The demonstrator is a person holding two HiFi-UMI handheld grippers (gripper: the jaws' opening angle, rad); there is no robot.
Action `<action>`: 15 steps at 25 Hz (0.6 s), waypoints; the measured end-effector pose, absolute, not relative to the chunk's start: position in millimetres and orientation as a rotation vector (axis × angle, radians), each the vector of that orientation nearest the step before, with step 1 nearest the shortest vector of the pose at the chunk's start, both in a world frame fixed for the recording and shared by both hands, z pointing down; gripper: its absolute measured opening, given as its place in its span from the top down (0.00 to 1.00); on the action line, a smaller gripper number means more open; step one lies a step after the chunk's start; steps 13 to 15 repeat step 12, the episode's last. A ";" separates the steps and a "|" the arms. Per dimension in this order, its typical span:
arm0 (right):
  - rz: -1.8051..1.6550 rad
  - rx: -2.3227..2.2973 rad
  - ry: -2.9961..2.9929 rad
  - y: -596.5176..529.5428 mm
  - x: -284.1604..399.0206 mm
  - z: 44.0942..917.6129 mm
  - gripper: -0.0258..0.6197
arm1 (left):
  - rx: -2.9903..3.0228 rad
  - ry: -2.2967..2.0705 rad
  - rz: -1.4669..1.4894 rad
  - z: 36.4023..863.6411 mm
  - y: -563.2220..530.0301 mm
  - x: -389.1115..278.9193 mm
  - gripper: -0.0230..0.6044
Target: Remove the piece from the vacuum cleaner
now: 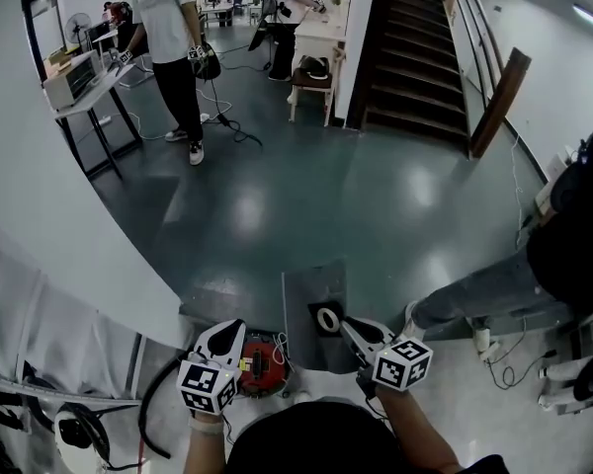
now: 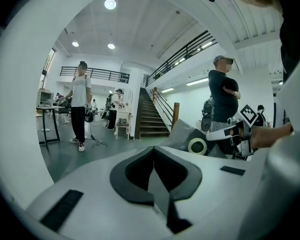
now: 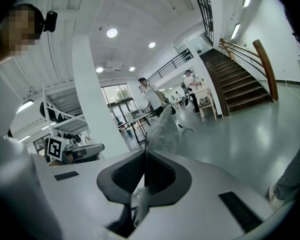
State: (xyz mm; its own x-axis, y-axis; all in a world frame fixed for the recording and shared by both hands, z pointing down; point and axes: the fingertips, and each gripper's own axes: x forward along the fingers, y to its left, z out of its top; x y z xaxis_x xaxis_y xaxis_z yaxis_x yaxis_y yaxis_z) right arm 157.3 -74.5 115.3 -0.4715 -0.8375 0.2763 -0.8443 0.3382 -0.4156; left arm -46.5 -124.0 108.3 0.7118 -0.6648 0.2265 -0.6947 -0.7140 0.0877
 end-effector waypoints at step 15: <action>0.828 1.606 -2.554 -48.4 152.6 117.8 0.89 | 2.738 -1.132 0.277 107.3 -93.6 -61.4 0.93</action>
